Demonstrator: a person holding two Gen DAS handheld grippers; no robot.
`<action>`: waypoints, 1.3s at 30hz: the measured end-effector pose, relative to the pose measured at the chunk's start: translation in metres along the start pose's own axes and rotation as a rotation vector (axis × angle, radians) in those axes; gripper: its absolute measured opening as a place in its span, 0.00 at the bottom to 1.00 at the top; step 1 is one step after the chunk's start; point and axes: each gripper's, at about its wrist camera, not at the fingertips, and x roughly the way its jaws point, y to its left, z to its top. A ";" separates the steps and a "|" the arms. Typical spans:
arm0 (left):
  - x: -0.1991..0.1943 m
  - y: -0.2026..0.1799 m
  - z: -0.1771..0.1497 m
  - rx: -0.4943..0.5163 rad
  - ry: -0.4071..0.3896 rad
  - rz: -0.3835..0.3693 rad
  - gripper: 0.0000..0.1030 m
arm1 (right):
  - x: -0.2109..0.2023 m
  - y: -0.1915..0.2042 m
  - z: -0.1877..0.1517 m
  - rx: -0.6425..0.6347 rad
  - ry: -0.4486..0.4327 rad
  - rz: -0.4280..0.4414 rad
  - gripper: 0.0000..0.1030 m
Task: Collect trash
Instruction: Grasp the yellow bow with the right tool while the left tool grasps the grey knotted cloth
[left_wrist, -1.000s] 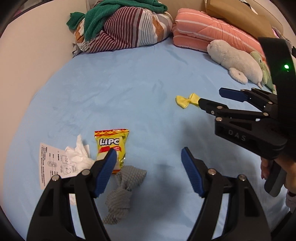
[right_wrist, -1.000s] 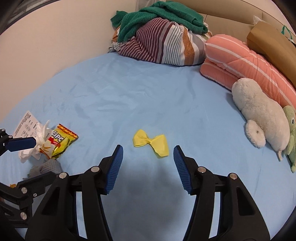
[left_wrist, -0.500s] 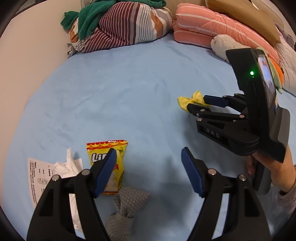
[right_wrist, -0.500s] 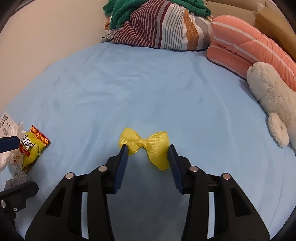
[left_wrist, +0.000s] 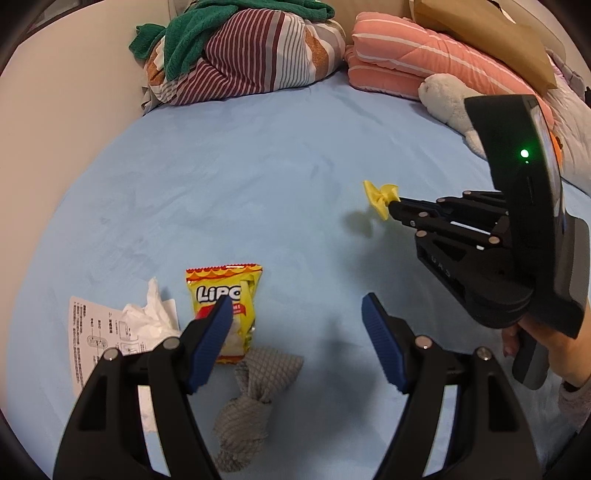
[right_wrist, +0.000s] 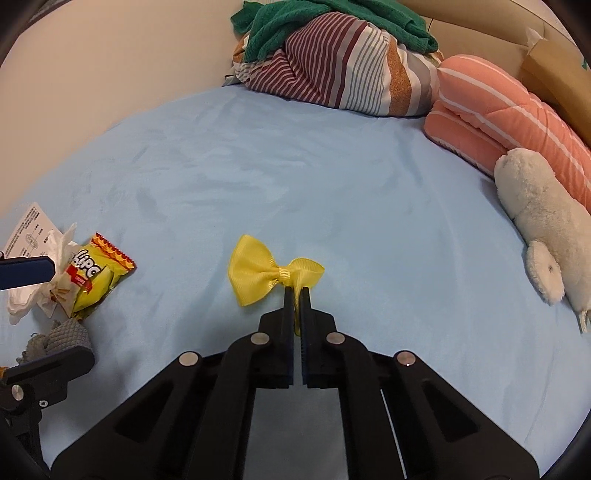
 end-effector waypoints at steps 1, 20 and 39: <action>-0.003 0.000 -0.002 -0.001 -0.002 0.004 0.70 | -0.005 0.003 -0.001 -0.002 -0.002 0.005 0.02; -0.010 0.002 -0.058 -0.009 0.087 0.043 0.70 | -0.060 0.047 -0.009 -0.012 -0.023 0.095 0.02; 0.007 0.022 -0.049 -0.047 0.074 0.044 0.23 | -0.049 0.045 -0.014 0.001 -0.005 0.118 0.02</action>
